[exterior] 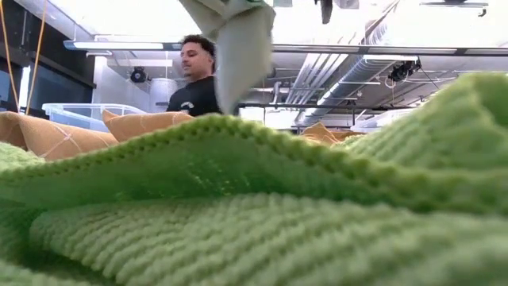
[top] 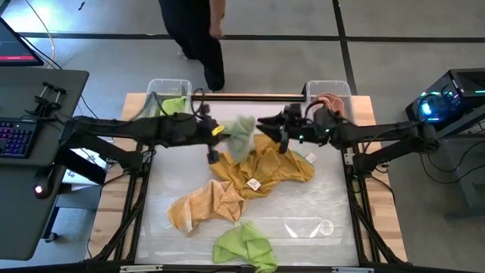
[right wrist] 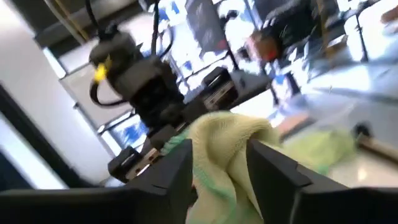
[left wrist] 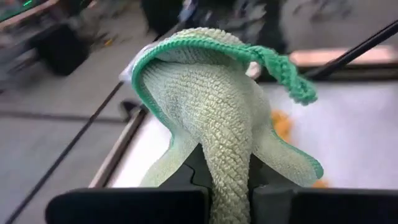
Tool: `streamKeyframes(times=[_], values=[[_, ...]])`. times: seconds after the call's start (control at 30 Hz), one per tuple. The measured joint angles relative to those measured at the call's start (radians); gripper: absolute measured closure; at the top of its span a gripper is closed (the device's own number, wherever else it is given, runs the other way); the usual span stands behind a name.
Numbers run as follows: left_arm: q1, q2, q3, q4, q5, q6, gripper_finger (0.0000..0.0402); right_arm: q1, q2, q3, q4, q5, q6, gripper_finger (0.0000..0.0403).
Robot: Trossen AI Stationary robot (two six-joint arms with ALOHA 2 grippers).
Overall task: Sort towels by color in basket
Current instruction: Put the green microfiber towel into the left transparent bin
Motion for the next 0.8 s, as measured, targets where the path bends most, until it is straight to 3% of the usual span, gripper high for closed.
streamKeyframes(times=[0.27,0.47,0.67,0.8], values=[[0.043,-0.133,0.132,-0.463,-0.404,-0.067,0.0396,-0.019,-0.063,0.022,-0.015,0.021,-0.114,0.0251],[0.146,-0.268,0.143,-0.655,-0.584,-0.154,0.0397,-0.023,-0.067,0.022,-0.071,0.034,-0.109,0.0254],[0.292,-0.363,0.105,-0.705,-0.634,-0.126,0.0398,-0.023,-0.067,0.022,-0.094,0.045,-0.108,0.0254],[0.391,-0.396,0.030,-0.704,-0.536,-0.138,0.0398,-0.023,-0.067,0.022,-0.095,0.049,-0.113,0.0254]])
